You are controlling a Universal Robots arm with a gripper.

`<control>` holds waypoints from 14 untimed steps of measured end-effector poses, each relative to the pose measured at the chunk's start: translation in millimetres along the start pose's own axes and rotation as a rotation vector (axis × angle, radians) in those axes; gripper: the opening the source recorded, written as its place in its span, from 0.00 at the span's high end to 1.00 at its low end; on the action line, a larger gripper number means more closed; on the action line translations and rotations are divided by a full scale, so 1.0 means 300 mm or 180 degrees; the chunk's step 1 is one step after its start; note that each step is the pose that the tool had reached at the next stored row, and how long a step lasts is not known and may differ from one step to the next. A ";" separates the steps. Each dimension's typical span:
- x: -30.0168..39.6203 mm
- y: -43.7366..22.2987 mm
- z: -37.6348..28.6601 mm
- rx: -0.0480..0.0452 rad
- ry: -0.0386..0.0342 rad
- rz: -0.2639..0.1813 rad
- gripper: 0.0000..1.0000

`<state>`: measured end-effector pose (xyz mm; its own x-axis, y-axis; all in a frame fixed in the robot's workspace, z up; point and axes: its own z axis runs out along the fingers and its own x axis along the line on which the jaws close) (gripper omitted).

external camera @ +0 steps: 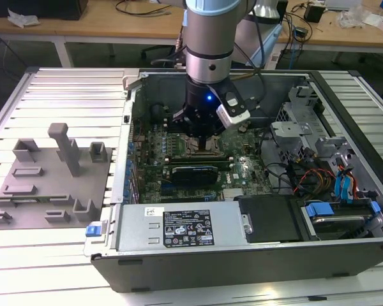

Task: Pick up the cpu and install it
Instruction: 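Install the second cpu locking lever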

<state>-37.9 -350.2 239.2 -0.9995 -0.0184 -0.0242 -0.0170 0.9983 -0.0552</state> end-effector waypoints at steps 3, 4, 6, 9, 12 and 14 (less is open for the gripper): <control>0.007 0.000 0.001 0.0000 -0.0001 -0.0005 0.89; 0.007 0.000 0.001 0.0000 -0.0001 -0.0005 0.89; 0.008 0.000 0.002 0.0000 -0.0002 -0.0005 0.89; 0.010 0.000 0.007 0.0000 -0.0004 -0.0005 0.89; 0.010 0.001 0.009 0.0000 -0.0004 -0.0004 0.89; 0.010 0.001 0.009 0.0000 -0.0004 -0.0004 0.89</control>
<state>-40.8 -350.2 236.3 -0.9995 -0.0199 -0.0255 -0.0185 0.9983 -0.0552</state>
